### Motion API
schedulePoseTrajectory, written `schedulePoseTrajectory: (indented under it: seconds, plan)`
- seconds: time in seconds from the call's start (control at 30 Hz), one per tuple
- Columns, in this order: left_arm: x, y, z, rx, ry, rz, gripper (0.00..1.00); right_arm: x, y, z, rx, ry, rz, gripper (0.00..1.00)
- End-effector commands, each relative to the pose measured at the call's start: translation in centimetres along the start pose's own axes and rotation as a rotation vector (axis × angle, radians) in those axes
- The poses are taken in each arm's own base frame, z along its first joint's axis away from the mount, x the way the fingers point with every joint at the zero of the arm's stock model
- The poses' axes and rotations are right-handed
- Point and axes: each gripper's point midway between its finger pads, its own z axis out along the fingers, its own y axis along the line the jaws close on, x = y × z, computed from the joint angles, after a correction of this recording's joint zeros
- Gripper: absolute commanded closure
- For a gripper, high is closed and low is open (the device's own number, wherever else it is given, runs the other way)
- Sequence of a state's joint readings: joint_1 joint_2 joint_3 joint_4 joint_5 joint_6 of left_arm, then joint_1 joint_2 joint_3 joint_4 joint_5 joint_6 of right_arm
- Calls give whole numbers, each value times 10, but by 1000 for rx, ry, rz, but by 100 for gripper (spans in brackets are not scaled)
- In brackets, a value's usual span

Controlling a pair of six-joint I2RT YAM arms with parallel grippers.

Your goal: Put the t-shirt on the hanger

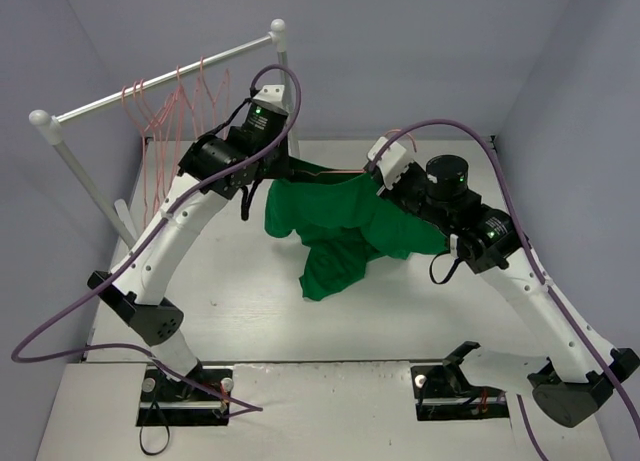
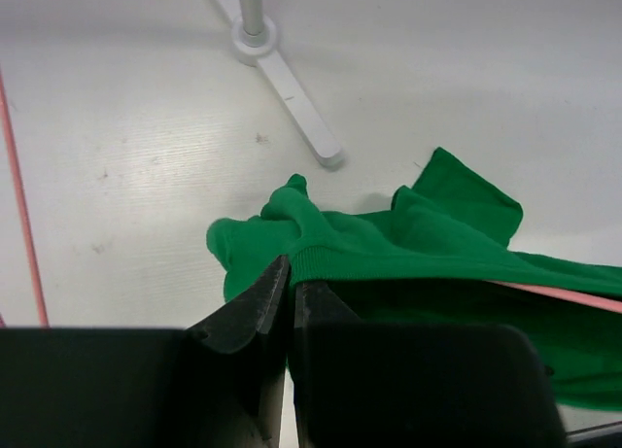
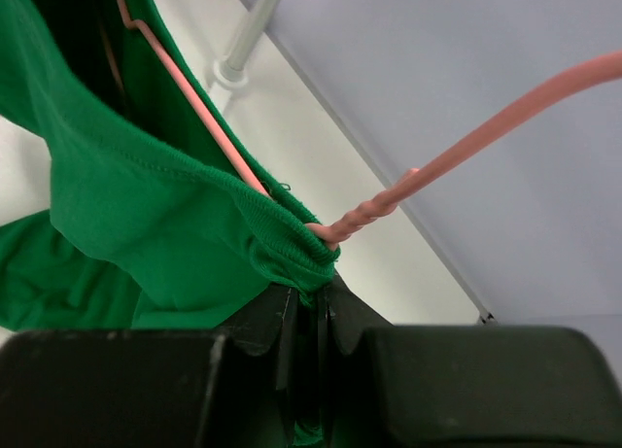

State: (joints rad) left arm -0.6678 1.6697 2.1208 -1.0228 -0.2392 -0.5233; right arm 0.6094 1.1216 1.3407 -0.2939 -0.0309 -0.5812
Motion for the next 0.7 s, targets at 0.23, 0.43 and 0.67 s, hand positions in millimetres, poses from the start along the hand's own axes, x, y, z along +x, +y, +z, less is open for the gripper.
schedulePoseTrajectory:
  seconds: [0.23, 0.43, 0.67]
  plan:
    - [-26, -19, -12, -36, -76, 88, 100, -48, -29, -13, 112, -146, 18, 100]
    - [-26, -26, -4, -36, -72, 66, 100, -59, -26, -11, 92, -181, 26, 100]
    - [-31, -46, -2, 3, -93, 43, 100, -70, -22, -9, 80, -222, 46, 100]
